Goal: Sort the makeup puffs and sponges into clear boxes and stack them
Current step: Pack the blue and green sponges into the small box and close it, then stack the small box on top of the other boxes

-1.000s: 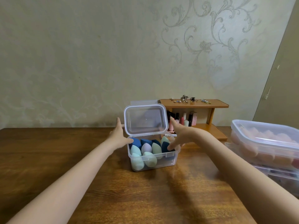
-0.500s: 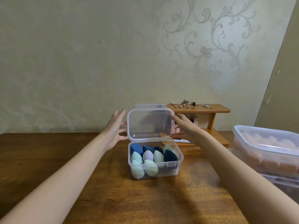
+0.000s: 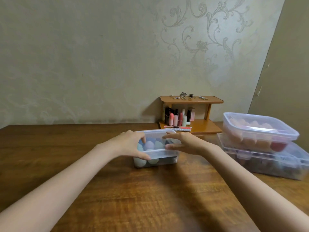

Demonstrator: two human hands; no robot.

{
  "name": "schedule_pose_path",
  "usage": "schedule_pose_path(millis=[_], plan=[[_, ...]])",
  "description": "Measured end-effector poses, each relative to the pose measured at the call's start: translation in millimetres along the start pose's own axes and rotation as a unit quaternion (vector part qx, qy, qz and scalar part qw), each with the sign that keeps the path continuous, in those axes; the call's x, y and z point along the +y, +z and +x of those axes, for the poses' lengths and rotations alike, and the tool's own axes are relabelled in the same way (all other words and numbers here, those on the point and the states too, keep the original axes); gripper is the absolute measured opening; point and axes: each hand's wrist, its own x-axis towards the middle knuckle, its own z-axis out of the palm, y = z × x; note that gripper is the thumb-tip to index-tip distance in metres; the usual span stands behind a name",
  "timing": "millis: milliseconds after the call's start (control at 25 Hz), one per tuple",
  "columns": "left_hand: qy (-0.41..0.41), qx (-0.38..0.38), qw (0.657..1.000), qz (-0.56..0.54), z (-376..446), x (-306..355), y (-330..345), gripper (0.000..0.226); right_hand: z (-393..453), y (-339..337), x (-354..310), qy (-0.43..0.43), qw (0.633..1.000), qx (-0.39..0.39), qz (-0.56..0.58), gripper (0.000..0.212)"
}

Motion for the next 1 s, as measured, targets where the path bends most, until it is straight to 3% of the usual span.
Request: schedule_pose_path(millis=[200,320,400,480,560,640,840,920,1000], plan=[[0.015,0.086,0.993,0.082,-9,8,28,0.048,-8,14,0,0.014,0.999,0.024,-0.027,0.065],[0.004,0.109,0.993,0.05,-8,8,36,0.048,-12,21,-3,0.002,0.997,0.062,-0.053,0.063],[-0.017,0.089,0.996,-0.02,-7,2,35,0.049,-15,28,-2,0.032,0.996,0.077,-0.03,0.062],[-0.073,0.076,0.986,-0.131,-8,-4,36,0.056,-21,34,-5,0.098,0.988,0.091,0.075,0.067],[-0.136,0.071,0.944,-0.292,-10,-3,35,0.06,-29,35,-12,0.124,0.964,0.104,0.212,0.071],[-0.157,0.083,0.896,-0.407,-7,2,31,0.054,-37,23,-23,0.109,0.947,0.134,0.27,0.067],[-0.032,0.216,0.796,-0.564,29,67,-28,0.044,-59,-68,-22,0.065,0.872,0.366,0.318,0.06],[0.033,0.255,0.79,-0.557,44,121,-54,0.049,-85,-108,-14,0.059,0.831,0.455,0.314,0.059],[0.078,0.242,0.805,-0.536,59,171,-62,0.05,-112,-129,7,0.1,0.794,0.523,0.292,0.057]])
